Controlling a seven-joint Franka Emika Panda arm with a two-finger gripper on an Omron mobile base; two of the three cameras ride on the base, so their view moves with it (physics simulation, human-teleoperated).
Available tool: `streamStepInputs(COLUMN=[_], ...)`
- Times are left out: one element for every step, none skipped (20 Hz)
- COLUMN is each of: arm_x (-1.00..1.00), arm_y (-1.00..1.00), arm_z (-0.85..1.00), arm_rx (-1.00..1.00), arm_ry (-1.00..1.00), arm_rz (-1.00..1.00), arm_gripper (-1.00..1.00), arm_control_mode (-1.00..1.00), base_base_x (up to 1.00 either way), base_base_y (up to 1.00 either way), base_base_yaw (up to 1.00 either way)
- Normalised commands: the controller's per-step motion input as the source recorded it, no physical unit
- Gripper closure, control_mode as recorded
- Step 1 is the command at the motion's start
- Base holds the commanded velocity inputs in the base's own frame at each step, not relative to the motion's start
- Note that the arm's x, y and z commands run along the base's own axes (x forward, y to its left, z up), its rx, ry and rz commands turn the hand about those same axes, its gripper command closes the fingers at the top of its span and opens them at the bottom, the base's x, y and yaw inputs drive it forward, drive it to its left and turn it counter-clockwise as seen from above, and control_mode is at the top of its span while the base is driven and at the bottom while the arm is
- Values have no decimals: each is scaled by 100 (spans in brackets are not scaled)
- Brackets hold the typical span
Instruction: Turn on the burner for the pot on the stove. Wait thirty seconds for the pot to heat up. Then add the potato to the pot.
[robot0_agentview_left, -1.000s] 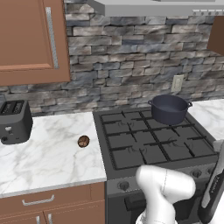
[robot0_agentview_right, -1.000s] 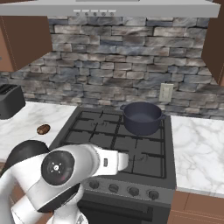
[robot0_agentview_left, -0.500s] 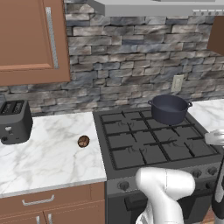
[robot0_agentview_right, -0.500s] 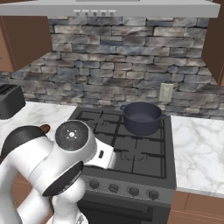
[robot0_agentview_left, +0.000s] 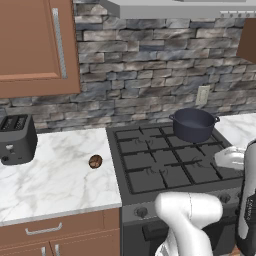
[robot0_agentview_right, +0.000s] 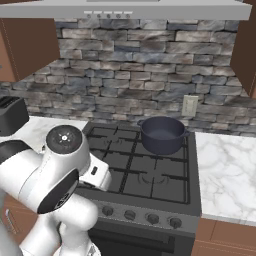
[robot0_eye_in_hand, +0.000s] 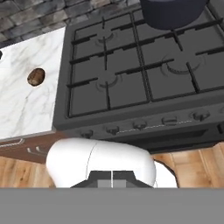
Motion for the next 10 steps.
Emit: streamStepInputs(arm_x=[0,0,0,0,0,0,0,0,0,0], arm_y=[81,85,83,78,67,61,61,60,59,56], arm_z=[-28,-21,-3,0,-3,-4,-7,-6,-3,0], arm_rx=[0,0,0,0,1,3,5,5,5,4], arm_ry=[0,0,0,0,0,0,0,0,0,0], arm_rz=[0,0,0,0,0,0,0,0,0,0], arm_gripper=[-100,-100,-100,-100,-100,-100,-100,-100,-100,-100], arm_control_mode=[-100,-100,-100,-100,-100,-100,-100,-100,-100,-100], base_base_x=[0,0,0,0,0,0,0,0,0,0], base_base_y=[0,0,0,0,0,0,0,0,0,0], base_base_yaw=[0,0,0,0,0,0,0,0,0,0])
